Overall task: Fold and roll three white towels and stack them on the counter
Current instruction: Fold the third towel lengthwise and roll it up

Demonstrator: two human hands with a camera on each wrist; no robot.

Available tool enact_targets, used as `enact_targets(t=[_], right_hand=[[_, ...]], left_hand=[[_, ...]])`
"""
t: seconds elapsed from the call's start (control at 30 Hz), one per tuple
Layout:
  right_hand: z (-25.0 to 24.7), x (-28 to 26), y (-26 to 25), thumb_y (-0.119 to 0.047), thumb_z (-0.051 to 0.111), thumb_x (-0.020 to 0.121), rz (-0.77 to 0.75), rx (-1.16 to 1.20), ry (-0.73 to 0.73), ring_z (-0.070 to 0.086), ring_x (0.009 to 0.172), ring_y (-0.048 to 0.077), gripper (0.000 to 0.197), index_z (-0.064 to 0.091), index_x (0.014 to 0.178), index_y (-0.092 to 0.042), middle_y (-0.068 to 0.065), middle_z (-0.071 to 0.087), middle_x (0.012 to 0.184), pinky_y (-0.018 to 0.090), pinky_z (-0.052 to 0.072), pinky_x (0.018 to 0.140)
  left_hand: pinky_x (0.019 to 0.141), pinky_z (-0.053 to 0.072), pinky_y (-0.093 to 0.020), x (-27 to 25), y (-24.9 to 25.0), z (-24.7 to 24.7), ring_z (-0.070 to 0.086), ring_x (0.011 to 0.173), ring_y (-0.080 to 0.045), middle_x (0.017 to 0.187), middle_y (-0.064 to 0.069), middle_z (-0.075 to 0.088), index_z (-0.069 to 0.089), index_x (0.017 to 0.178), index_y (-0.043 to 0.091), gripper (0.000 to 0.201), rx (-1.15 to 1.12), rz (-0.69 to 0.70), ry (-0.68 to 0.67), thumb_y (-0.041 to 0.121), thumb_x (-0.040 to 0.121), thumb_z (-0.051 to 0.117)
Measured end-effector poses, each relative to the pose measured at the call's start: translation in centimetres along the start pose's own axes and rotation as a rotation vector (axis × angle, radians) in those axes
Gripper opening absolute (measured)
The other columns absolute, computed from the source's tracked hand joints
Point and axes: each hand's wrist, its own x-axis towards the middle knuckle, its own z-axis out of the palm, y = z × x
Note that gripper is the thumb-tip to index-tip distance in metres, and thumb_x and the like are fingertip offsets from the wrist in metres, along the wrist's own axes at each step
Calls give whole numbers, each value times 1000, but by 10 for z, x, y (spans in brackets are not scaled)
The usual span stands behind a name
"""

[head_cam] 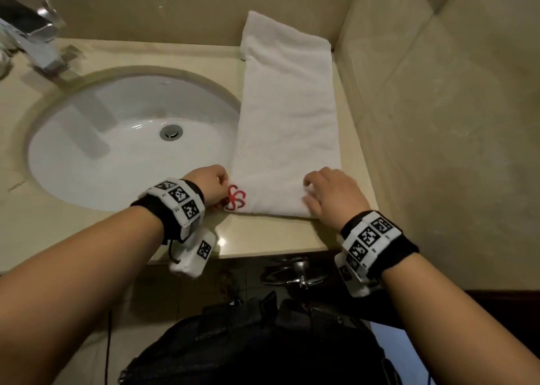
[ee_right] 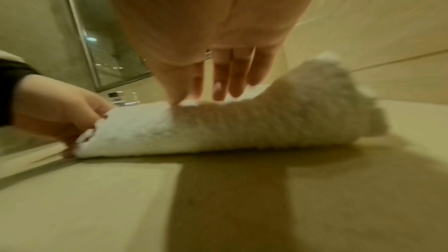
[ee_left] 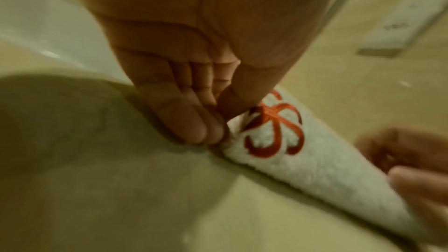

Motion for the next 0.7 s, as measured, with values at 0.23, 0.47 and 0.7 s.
enact_targets(t=[0.23,0.47,0.7], right_hand=[[7,16,-16,-31,54,86,-193,-31,-121,51,98,27,29,54,110,-15,5,57,109,35,39,78],[-11,49,-3,-35,53,86,-26,221,-363,53,96,18,29,55,112,-23,-1,60,113,26,35,75],[-14,35,11,-40,52,87,-96,45,-147,53,103,23,43,47,125,-23,2,56,116,34,41,85]], left_hand=[[80,39,-29,-5,3,-13,54,95,-26,115,-8,53,50,109,16,24,163,403,274,16,84,51],[89,42,-36,3,14,-1,49,107,-24,124,-1,50,45,124,22,41,807,690,72,31,84,47],[70,37,-26,37,4,-21,57,84,-25,101,-8,65,49,120,18,32,339,487,31,23,90,42]])
